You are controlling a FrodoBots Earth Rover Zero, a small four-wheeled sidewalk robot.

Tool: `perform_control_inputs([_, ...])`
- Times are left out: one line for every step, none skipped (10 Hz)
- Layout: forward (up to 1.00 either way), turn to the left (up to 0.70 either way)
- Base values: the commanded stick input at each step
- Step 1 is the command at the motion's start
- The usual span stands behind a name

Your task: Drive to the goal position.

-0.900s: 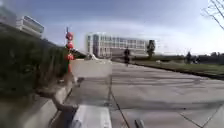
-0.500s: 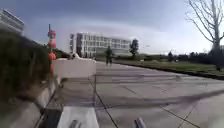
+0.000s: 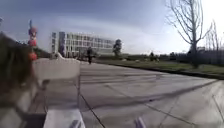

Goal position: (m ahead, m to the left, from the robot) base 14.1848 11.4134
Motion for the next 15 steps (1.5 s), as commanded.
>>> perform_control_inputs([0.00,-0.70])
perform_control_inputs([0.00,-0.70])
perform_control_inputs([0.00,-0.70])
perform_control_inputs([0.00,-0.70])
perform_control_inputs([0.00,-0.70])
perform_control_inputs([0.00,-0.70])
perform_control_inputs([0.00,-0.70])
perform_control_inputs([0.00,-0.70])
perform_control_inputs([0.00,-0.70])
perform_control_inputs([0.00,-0.70])
perform_control_inputs([0.00,-0.70])
perform_control_inputs([0.00,-0.70])
perform_control_inputs([0.00,-0.65])
perform_control_inputs([0.00,0.00])
perform_control_inputs([0.00,0.00])
